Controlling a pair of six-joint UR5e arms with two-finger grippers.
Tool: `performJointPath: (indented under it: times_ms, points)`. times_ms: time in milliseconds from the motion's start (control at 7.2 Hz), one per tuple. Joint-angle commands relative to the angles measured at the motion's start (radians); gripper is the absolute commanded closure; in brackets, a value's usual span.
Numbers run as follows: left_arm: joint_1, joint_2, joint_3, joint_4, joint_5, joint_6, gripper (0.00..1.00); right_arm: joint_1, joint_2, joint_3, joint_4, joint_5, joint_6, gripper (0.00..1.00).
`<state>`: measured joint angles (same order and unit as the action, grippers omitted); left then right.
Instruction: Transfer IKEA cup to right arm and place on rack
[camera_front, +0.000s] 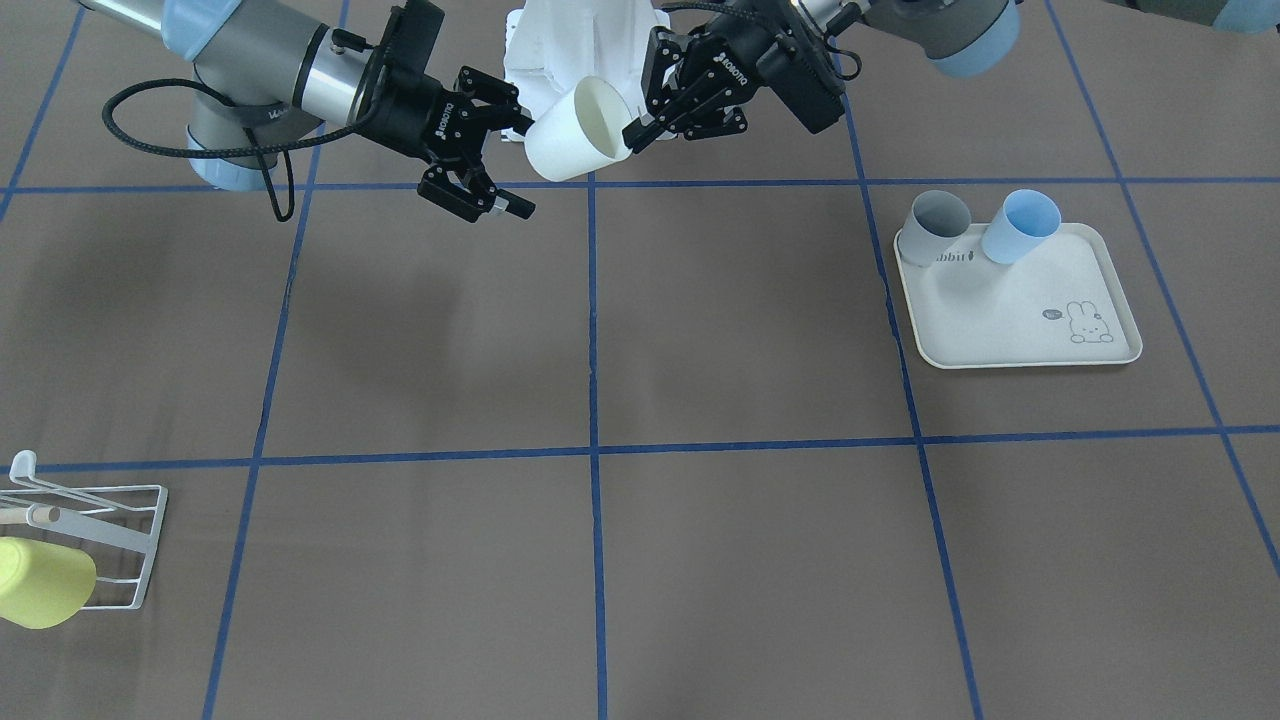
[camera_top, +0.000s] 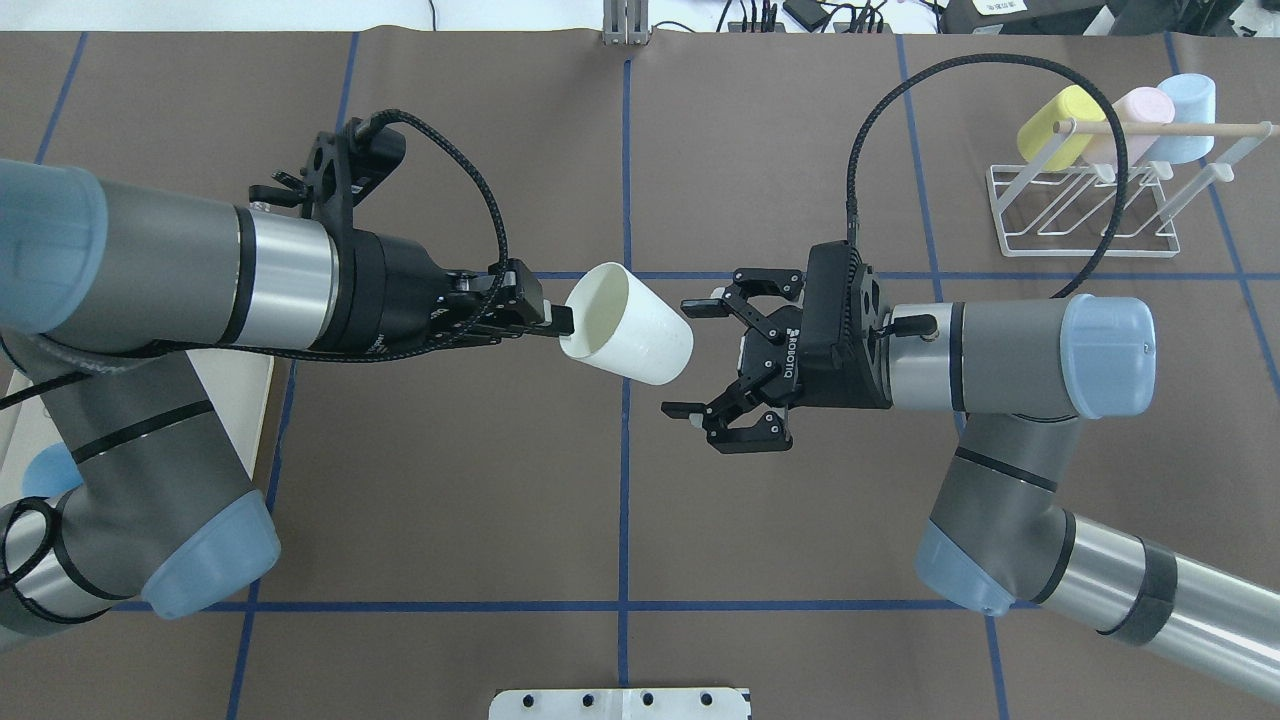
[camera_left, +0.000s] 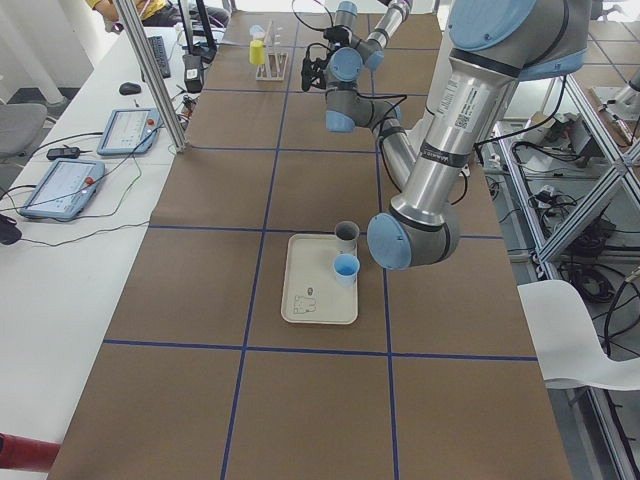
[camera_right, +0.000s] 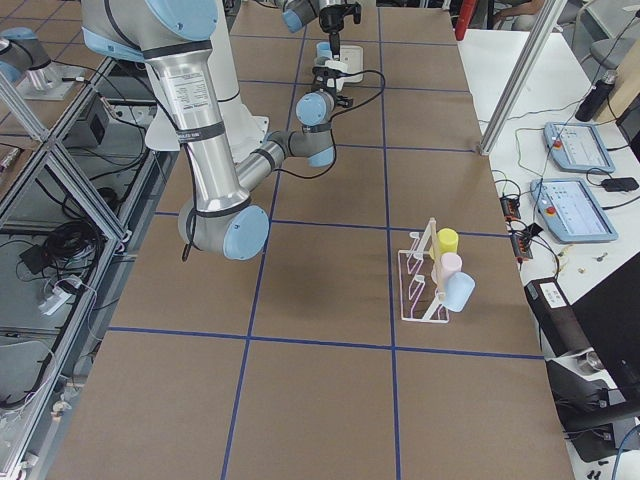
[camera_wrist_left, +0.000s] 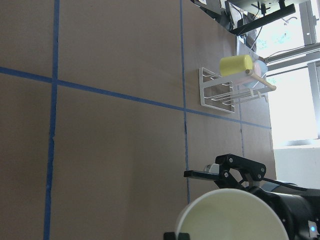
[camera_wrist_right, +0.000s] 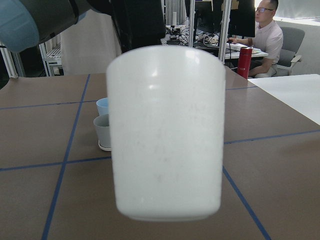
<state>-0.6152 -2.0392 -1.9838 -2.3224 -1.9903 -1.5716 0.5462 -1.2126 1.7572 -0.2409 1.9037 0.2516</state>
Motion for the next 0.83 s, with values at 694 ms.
performJointPath:
  times_ms: [694]
  points:
    - [0.055,-0.007,0.011,0.0,0.065,-0.004,1.0,0.001,0.019,0.001,0.0,0.002,-0.003,0.01]
